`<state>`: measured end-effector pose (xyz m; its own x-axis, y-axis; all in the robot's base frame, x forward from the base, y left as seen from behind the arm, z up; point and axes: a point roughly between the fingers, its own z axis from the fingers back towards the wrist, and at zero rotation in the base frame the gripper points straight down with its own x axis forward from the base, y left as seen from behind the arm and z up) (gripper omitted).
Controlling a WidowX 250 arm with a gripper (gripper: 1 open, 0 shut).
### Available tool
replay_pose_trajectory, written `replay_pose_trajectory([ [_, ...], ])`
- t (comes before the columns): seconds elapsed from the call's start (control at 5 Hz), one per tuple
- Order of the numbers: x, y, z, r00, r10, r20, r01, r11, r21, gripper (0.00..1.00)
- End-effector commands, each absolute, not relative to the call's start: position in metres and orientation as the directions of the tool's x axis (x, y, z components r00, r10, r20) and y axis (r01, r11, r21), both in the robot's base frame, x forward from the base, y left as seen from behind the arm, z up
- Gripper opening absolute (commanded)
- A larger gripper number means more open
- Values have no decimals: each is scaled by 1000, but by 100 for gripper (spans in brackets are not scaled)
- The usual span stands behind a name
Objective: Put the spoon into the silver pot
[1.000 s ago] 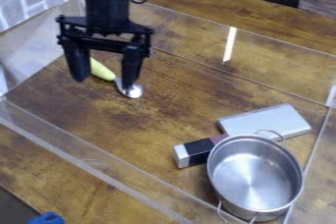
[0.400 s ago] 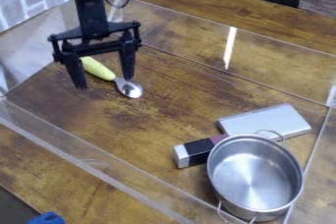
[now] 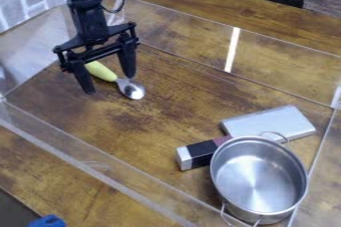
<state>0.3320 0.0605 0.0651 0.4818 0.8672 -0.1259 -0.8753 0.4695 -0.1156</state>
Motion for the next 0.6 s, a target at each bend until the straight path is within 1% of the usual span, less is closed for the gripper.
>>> replay_pose_trajectory([
  [0.0,339,69,75,406,909,-98,-907,386,-171,100],
  [0.2,343,72,70,360,927,-105,-924,339,-177,100],
  [0.4,346,74,64,336,936,-103,-932,315,-180,100],
])
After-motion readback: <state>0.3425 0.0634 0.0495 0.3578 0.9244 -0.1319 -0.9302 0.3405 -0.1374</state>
